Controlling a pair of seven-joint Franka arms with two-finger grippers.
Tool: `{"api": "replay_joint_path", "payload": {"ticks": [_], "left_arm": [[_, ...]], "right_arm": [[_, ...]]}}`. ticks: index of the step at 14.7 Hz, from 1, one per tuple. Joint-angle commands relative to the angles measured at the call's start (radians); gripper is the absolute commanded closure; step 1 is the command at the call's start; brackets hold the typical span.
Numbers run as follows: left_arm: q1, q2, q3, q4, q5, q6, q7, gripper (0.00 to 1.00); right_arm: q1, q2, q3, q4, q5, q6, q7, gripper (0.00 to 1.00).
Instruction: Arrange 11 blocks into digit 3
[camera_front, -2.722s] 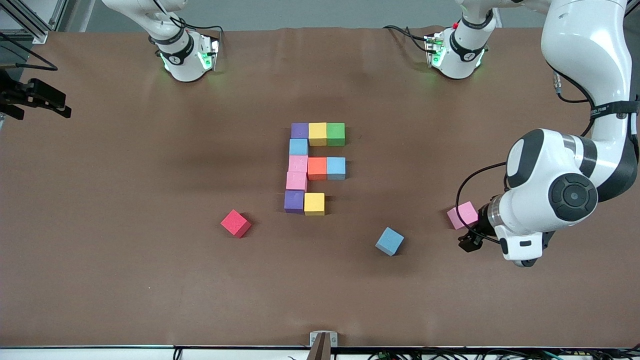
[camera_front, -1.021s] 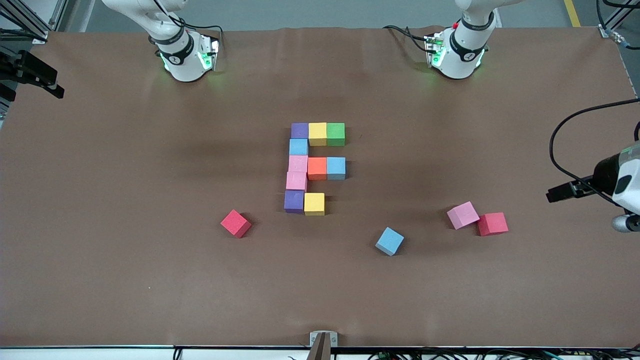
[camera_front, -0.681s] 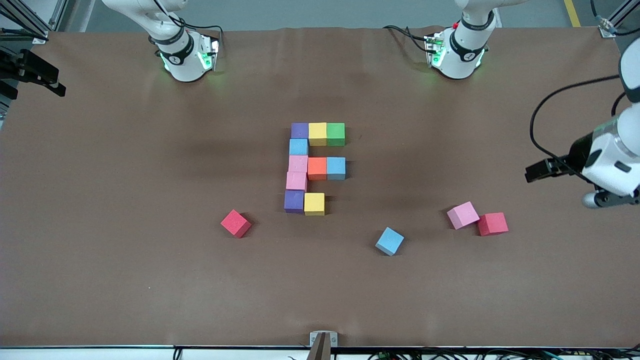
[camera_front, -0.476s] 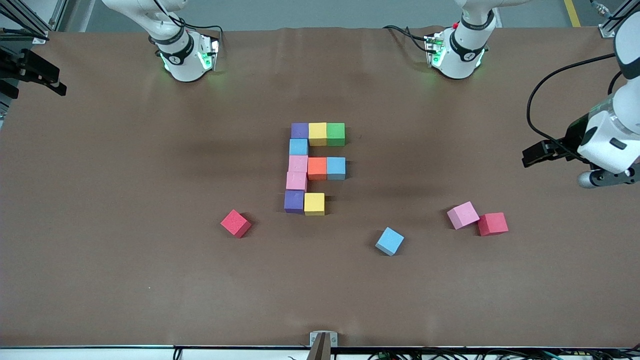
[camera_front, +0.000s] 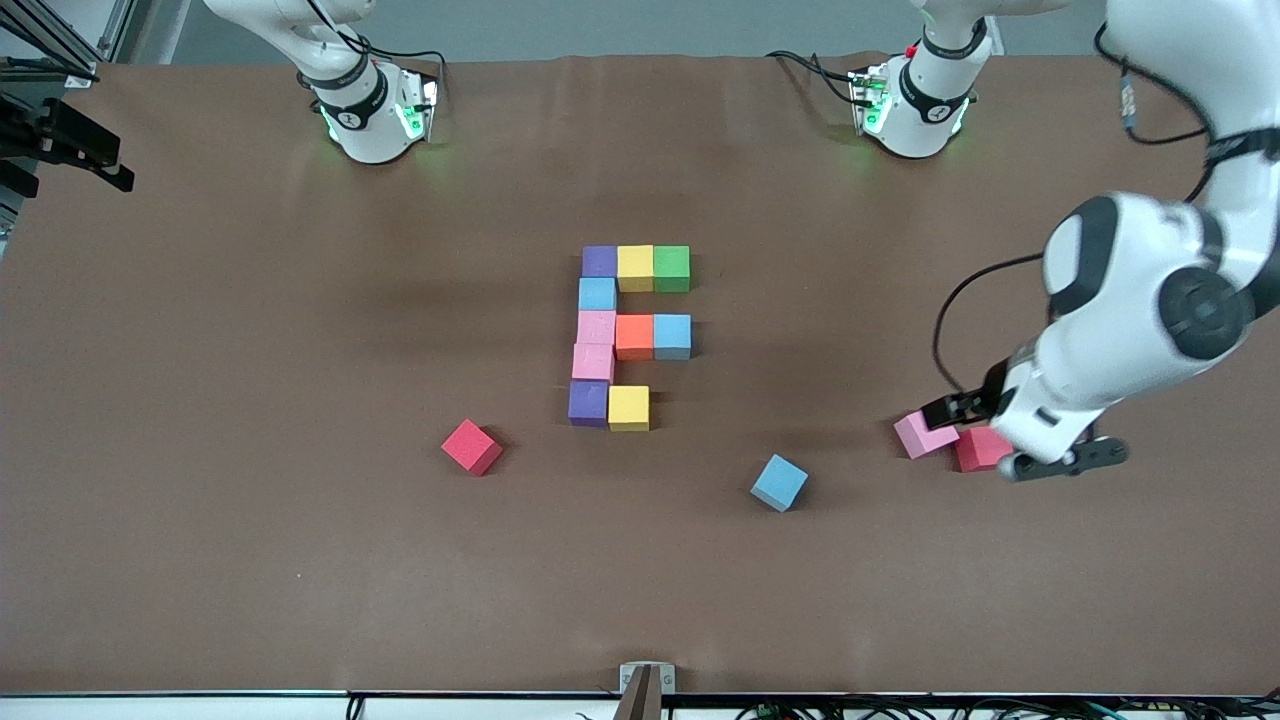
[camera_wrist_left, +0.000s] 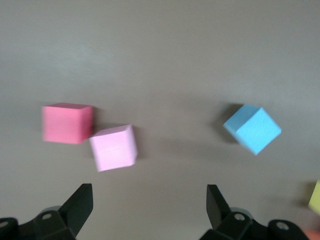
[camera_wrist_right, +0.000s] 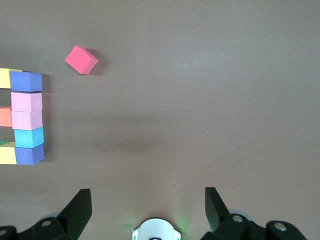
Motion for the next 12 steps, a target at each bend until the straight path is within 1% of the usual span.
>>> {"api": "replay_joint_path", "payload": {"ticks": [1, 2, 4, 5, 6, 7, 9, 10, 12], "left_arm": [[-0.07, 0.124, 0.006, 0.132, -0.011, 0.004, -0.236, 0.0], [-0.105, 0.168, 0.009, 0.167, -0.004, 0.014, -0.366, 0.0], [-0.157, 0.254, 0.019, 0.241, -0.001, 0.08, -0.61, 0.0], [-0.17, 0.285, 0.02, 0.251, 0.0, 0.129, -0.697, 0.0], [-0.18, 0.317, 0.022, 0.251, 0.002, 0.207, -0.746, 0.0], [-0.194, 0.35, 0.035, 0.251, 0.009, 0.253, -0.762, 0.0], [-0.257, 0.387, 0.104, 0.254, 0.006, 0.28, -0.788, 0.0], [-0.291, 0.399, 0.136, 0.255, 0.005, 0.29, -0.838, 0.0], [-0.326, 0.416, 0.158, 0.255, 0.006, 0.295, -0.865, 0.0]], "right_arm": [[0.0, -0.022, -0.003, -0.018, 0.013, 0.006, 0.007, 0.0], [0.0, -0.022, -0.002, -0.018, 0.013, 0.008, 0.007, 0.0], [0.002, -0.027, -0.002, -0.018, 0.012, 0.011, 0.007, 0.0], [0.0, -0.027, -0.002, -0.018, 0.012, 0.011, 0.007, 0.0], [0.0, -0.027, -0.002, -0.018, 0.012, 0.012, 0.007, 0.0], [0.0, -0.027, -0.003, -0.018, 0.012, 0.011, 0.006, 0.0], [0.0, -0.027, -0.002, -0.016, 0.01, 0.011, 0.006, 0.0], [0.002, -0.027, -0.002, -0.016, 0.01, 0.012, 0.006, 0.0], [0.002, -0.027, -0.002, -0.016, 0.01, 0.009, 0.006, 0.0]]}}
